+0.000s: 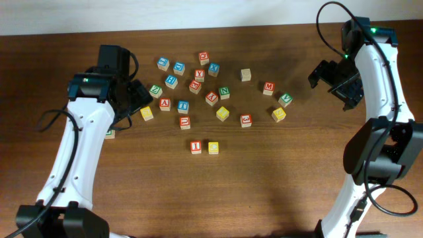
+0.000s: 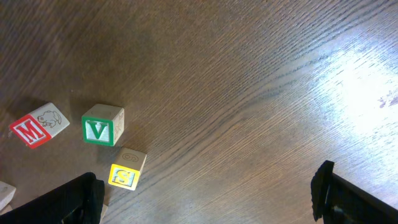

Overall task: Spell out ICRA
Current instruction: 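Move the left gripper over the green R block on the left, then lower the left gripper and close it on the green R block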

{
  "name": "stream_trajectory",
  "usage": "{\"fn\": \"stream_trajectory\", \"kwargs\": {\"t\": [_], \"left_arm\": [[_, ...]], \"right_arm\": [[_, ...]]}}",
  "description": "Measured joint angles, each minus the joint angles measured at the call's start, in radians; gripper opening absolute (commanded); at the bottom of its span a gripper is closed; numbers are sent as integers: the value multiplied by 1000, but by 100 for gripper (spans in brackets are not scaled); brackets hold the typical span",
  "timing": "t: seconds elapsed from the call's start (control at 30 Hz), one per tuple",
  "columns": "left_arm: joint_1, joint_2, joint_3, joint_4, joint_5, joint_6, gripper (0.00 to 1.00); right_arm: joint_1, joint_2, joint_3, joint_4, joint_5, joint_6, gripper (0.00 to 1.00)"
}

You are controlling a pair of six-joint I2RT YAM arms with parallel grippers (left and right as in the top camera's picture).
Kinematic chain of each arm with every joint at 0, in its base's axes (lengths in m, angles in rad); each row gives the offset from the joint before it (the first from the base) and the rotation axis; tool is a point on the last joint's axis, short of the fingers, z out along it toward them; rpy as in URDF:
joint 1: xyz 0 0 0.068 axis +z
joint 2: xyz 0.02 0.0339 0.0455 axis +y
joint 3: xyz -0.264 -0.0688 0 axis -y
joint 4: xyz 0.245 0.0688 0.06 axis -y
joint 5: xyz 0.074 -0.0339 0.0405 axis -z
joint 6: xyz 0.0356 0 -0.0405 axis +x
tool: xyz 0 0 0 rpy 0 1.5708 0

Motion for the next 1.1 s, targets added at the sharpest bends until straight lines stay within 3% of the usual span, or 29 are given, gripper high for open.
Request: {"fn": "stream_trajectory", "kwargs": {"t": [0.3, 0.53, 0.7, 0.73, 0.77, 0.83, 1.0, 1.1], "left_arm": [[0, 0, -1, -3, -233, -143, 99], [66, 28, -12, -10, -271, 168, 98], [145, 38, -137, 118, -209, 319, 98], [163, 40, -184, 159, -185, 359, 90], [171, 39, -214, 209, -173, 385, 88], [195, 40, -264, 296, -162, 426, 99], [294, 42, -360, 426, -126, 455, 100], [341, 45, -422, 520, -27, 492, 100]], "right_arm": [[0, 0, 0, 0, 0, 1, 98], [0, 0, 0, 0, 0, 1, 98], [0, 0, 0, 0, 0, 0, 98], [0, 0, 0, 0, 0, 0, 98], [0, 0, 0, -2, 0, 0, 98], [0, 0, 0, 0, 0, 0, 98], [0, 0, 0, -3, 0, 1, 98], [0, 0, 0, -2, 0, 0, 98]]}}
